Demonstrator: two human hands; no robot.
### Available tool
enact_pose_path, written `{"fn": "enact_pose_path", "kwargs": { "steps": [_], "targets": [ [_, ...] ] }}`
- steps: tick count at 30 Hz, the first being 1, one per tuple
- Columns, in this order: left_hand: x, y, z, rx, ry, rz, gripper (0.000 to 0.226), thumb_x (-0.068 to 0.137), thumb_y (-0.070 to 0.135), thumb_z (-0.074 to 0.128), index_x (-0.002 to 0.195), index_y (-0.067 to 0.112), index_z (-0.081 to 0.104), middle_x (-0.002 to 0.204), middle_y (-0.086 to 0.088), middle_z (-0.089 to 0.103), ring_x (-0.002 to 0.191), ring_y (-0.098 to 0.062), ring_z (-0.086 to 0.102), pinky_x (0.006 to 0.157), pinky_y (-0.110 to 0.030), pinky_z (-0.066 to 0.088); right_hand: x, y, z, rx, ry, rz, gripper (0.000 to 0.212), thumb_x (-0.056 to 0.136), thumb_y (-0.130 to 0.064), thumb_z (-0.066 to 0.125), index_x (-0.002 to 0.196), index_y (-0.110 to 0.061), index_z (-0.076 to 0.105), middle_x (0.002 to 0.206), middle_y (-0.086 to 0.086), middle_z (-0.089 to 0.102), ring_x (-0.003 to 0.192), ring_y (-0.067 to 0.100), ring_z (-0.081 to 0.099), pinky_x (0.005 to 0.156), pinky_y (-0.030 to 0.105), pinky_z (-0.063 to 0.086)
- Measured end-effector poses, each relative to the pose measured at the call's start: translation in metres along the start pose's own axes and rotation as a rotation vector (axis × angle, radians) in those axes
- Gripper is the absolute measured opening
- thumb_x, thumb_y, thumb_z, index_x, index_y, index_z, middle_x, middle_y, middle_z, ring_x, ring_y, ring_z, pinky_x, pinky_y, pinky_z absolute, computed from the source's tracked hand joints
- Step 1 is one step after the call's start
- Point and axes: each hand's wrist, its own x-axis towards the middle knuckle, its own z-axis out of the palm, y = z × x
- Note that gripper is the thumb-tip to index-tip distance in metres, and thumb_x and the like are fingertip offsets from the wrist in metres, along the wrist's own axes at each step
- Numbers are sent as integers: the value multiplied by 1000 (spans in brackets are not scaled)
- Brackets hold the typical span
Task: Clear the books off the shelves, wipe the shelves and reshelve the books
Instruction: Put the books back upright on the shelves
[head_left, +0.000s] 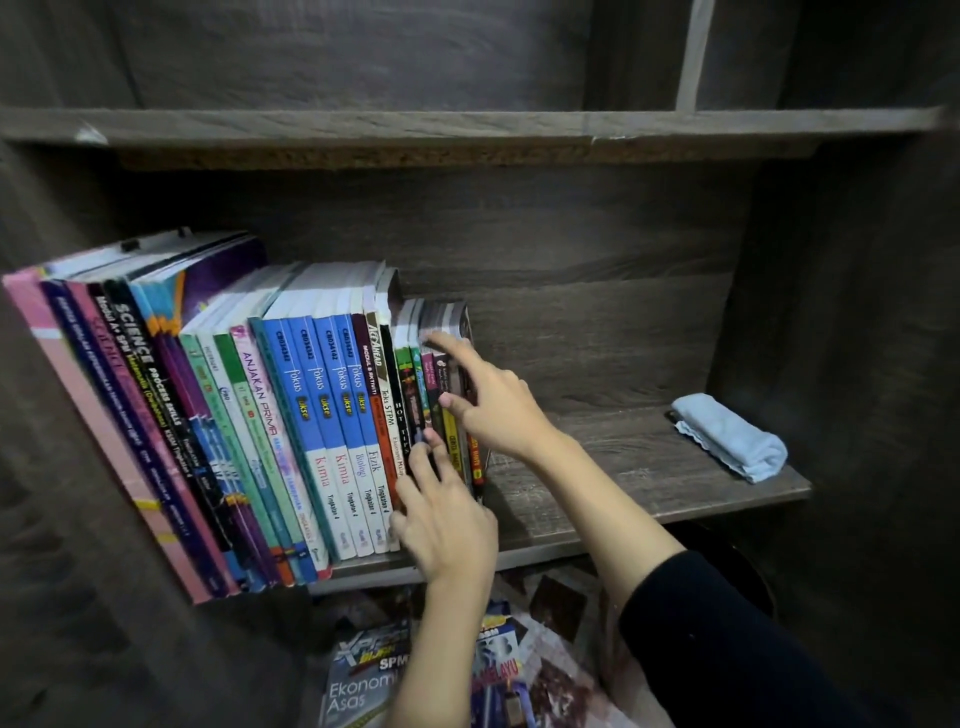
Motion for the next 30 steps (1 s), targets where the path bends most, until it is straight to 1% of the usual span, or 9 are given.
{"fn": "enact_pose_path", "kwargs": {
  "steps": [2, 6, 10, 13, 15, 18, 21, 27, 30],
  "targets": [
    [0, 4, -4, -24, -24, -25, 84, 87, 31, 57, 152, 17, 5, 149, -1, 15, 122, -22, 33, 90, -37, 41, -6, 4, -1, 77, 3, 7, 74, 97, -18, 52, 147, -49, 8, 152, 3, 36, 106, 29, 63, 103, 46, 43],
    [3, 7, -14, -133, -2, -66, 68, 88, 28, 54, 148, 17, 26, 135, -1, 31, 117, -20, 42, 91, -37, 36, -18, 17, 5, 267, 77, 100, 57, 100, -27, 47, 149, -39, 21, 149, 2, 42, 131, 24, 46, 112, 45, 34],
    [10, 4, -23, -339, 284, 48, 47, 74, 5, 65, 120, 15, 63, 112, -5, 55, 99, -23, 56, 80, -38, 34, -22, 21, 14, 192, 133, 143, 47, 101, -31, 42, 147, -27, 33, 130, 8, 60, 115, 26, 59, 98, 33, 44],
    [21, 6, -39, -385, 453, 195, 48, 74, 0, 54, 119, 15, 63, 116, -6, 59, 105, -25, 56, 83, -40, 37, -24, 29, 21, 153, 171, 155, 46, 102, -31, 40, 147, -29, 32, 125, 11, 63, 107, 32, 61, 88, 35, 45],
    [30, 9, -54, -349, 440, 246, 56, 75, 5, 50, 130, 14, 55, 128, -9, 54, 118, -27, 50, 92, -46, 37, -29, 34, 28, 146, 175, 176, 49, 101, -28, 41, 149, -30, 30, 126, 14, 62, 109, 37, 60, 89, 38, 47],
    [41, 17, -70, -95, 225, 259, 77, 80, 16, 57, 149, 18, 23, 157, -6, 14, 142, -25, 16, 105, -45, 24, -35, 42, 35, 151, 159, 186, 49, 100, -22, 43, 148, -24, 32, 129, 15, 60, 112, 38, 58, 91, 37, 45],
    [46, 24, -73, 75, 141, 233, 81, 85, 29, 53, 151, 23, 7, 158, -2, -10, 144, -23, -2, 105, -42, 20, -37, 49, 37, 110, 139, 175, 49, 101, -23, 41, 149, -21, 32, 133, 13, 57, 116, 39, 55, 93, 39, 42],
    [52, 27, -73, -65, 176, 220, 55, 88, 21, 49, 140, 26, 35, 157, -3, 9, 141, -21, 9, 96, -41, 19, -37, 54, 47, 128, 150, 151, 48, 101, -22, 40, 148, -23, 33, 134, 14, 57, 114, 40, 55, 95, 39, 40],
    [51, 24, -69, -207, 293, 219, 37, 85, 21, 52, 122, 18, 57, 150, -3, 31, 134, -25, 30, 95, -44, 25, -37, 55, 55, 130, 159, 144, 51, 97, -28, 38, 148, -27, 33, 124, 16, 63, 104, 41, 59, 88, 38, 43]
  ]
}}
